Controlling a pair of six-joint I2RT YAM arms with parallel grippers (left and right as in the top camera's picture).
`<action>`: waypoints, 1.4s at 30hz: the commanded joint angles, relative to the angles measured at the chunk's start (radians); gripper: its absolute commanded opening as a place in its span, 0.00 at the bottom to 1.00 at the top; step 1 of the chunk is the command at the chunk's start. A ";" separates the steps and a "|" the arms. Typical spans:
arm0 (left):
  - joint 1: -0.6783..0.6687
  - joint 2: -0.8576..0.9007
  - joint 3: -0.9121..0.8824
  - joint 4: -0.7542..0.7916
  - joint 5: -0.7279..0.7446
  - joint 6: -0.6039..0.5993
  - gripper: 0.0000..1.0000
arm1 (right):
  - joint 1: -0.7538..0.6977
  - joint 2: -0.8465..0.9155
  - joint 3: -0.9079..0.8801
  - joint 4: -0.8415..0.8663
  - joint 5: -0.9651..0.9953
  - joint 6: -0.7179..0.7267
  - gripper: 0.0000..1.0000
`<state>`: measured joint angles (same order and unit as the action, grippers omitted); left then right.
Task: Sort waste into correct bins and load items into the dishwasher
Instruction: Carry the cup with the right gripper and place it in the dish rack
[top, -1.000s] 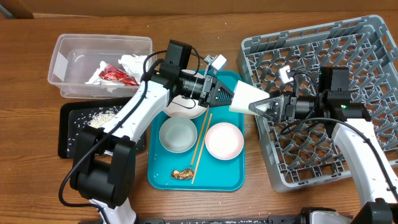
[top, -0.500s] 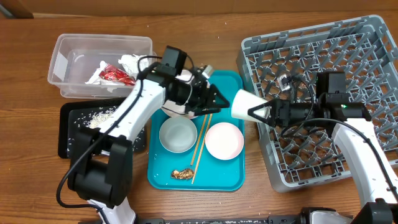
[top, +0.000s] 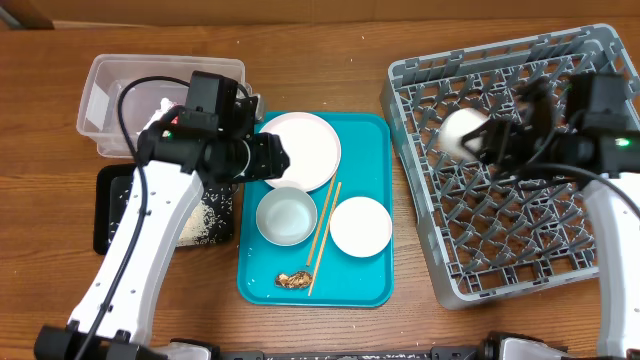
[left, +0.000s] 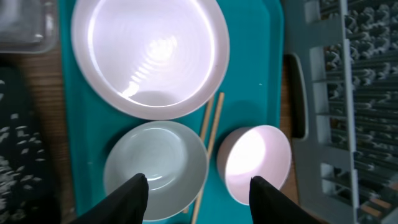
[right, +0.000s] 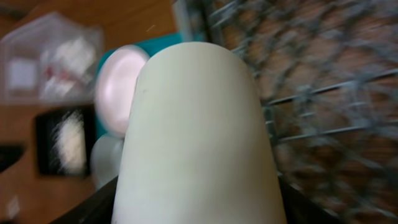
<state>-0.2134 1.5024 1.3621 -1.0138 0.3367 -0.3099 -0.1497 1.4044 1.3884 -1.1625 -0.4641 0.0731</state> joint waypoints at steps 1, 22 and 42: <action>0.006 -0.037 0.009 -0.020 -0.138 0.026 0.55 | -0.072 -0.009 0.097 -0.037 0.320 0.106 0.04; 0.005 -0.039 0.009 -0.029 -0.138 0.026 0.54 | -0.525 0.207 0.127 -0.192 0.470 0.190 0.04; 0.005 -0.039 0.009 -0.030 -0.138 0.026 0.59 | -0.525 0.262 0.032 -0.106 0.414 0.190 0.85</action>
<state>-0.2134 1.4773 1.3621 -1.0435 0.2062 -0.3042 -0.6735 1.6619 1.4239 -1.2739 -0.0227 0.2584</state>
